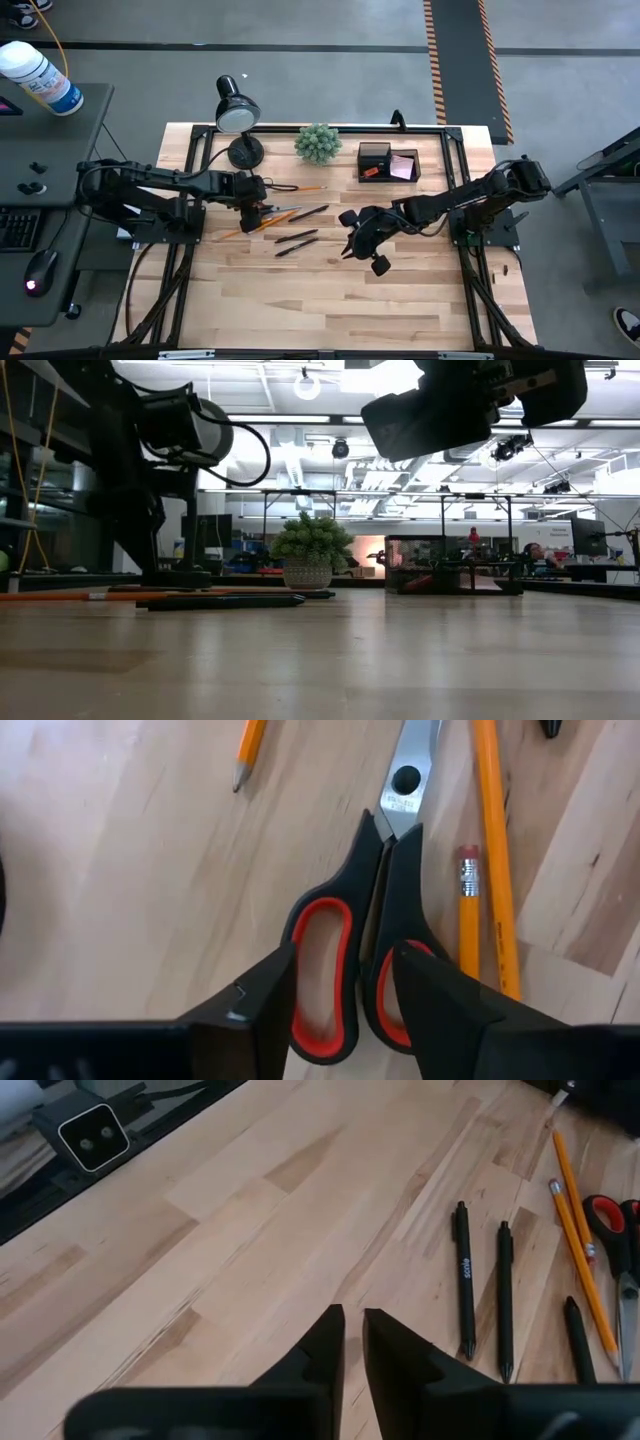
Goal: Pick and place office supplies into organizer
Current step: Put the black scissors into the black desk organizer
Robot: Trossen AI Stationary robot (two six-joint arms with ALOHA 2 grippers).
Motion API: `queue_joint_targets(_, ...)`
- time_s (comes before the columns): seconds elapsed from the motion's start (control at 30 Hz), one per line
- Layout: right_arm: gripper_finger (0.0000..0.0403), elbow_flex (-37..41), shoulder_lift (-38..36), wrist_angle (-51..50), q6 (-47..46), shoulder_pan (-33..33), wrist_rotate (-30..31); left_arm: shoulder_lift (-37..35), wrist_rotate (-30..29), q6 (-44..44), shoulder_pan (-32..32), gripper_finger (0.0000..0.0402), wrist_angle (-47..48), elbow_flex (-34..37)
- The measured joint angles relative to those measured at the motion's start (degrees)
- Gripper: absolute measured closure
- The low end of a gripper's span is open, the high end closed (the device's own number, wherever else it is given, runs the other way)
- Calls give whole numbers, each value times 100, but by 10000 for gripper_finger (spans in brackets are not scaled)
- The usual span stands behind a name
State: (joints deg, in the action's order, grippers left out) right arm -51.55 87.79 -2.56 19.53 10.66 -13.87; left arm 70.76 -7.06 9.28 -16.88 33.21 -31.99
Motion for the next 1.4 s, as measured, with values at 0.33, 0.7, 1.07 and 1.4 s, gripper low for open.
queue_joint_targets(0.33, 366, 0, 0, 43, 1, 0, -6, 457, 104, 91, 0, 246, -315, 0)
queue_joint_targets(0.7, 370, 0, 0, 34, -2, 0, -24, 737, 211, -192, 0, 245, -830, -4)
queue_joint_targets(1.07, 372, -1, 0, 27, -9, 0, -25, 761, 359, -654, -2, 245, -1815, 7)
queue_joint_targets(1.4, 366, -2, 0, 27, -11, 0, -26, 742, 223, -657, 0, 245, -981, -4)
